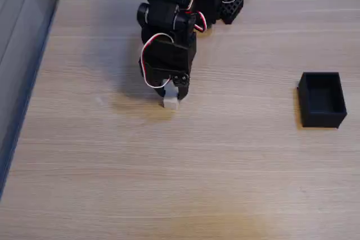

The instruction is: Pick a white block and place it in the black box.

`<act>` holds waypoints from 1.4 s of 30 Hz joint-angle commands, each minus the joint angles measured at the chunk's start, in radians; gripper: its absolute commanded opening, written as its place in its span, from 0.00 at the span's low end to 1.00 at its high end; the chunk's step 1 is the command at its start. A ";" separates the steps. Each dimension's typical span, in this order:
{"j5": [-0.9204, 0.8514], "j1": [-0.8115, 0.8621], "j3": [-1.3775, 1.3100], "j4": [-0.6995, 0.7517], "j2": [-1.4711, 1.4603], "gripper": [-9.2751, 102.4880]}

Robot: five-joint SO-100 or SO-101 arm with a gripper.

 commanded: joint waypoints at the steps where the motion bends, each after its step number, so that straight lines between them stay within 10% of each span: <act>1: -0.021 -0.005 -0.028 0.002 0.006 0.08; 18: -0.341 0.025 0.130 0.132 0.433 0.08; 42: 0.364 -0.635 0.230 0.245 0.808 0.08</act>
